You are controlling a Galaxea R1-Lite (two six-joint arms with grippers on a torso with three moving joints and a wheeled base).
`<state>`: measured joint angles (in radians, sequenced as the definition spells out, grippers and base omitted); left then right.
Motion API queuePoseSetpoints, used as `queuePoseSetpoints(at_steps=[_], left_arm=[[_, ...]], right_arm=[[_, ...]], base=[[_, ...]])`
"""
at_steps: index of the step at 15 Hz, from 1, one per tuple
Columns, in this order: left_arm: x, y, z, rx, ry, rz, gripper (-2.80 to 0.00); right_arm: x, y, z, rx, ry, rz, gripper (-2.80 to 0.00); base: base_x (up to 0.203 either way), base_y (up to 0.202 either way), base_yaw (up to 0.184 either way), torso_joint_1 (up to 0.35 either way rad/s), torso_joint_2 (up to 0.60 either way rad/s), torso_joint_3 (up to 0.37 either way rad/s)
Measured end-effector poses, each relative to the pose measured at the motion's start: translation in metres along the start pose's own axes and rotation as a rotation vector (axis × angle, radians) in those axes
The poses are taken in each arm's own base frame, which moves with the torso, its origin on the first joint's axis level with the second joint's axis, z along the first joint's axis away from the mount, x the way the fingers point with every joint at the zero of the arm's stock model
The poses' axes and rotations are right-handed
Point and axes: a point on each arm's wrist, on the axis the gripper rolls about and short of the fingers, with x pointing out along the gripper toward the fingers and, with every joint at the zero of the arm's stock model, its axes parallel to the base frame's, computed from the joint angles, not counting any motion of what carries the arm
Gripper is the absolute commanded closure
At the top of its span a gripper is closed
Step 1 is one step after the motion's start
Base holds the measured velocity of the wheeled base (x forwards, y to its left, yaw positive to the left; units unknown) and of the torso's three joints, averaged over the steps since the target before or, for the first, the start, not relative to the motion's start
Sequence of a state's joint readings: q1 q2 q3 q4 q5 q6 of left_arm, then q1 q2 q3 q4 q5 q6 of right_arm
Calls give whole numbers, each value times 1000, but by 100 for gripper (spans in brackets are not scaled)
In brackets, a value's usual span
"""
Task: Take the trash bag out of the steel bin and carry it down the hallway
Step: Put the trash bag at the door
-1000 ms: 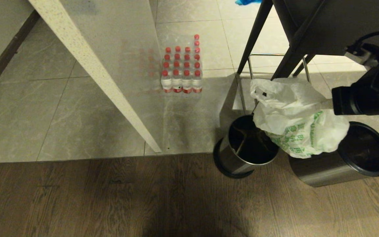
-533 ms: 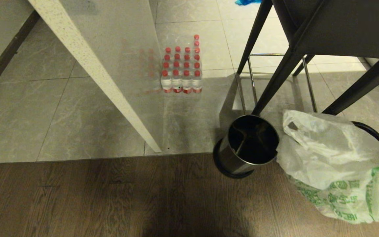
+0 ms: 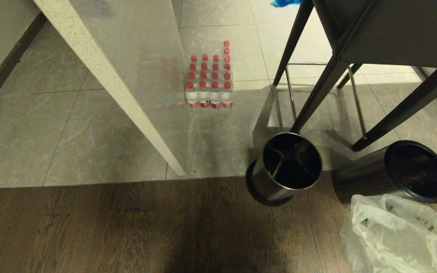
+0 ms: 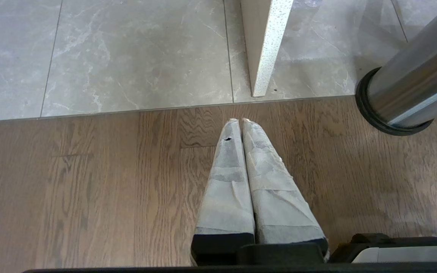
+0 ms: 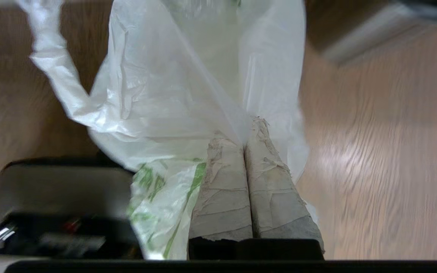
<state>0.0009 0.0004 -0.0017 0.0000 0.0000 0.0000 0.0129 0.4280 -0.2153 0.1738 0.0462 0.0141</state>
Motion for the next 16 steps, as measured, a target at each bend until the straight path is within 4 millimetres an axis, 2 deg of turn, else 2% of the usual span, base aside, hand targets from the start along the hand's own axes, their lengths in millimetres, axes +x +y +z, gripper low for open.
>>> queuePoseSetpoints(at_steps=[3, 5, 9, 16], left_arm=[[0, 0, 0, 0, 0, -1, 0], [0, 0, 0, 0, 0, 0, 0], [0, 0, 0, 0, 0, 0, 0], [0, 0, 0, 0, 0, 0, 0]], right_arm=[[-7, -1, -34, -20, -168, -39, 0], [-9, -1, -46, -38, -293, -60, 0], [-11, -1, -55, -36, -367, -66, 0], [-12, -1, -56, -31, -386, -65, 0]], base=[[0, 0, 0, 0, 0, 0], [0, 0, 0, 0, 0, 0], [0, 0, 0, 0, 0, 0], [0, 0, 0, 0, 0, 0]])
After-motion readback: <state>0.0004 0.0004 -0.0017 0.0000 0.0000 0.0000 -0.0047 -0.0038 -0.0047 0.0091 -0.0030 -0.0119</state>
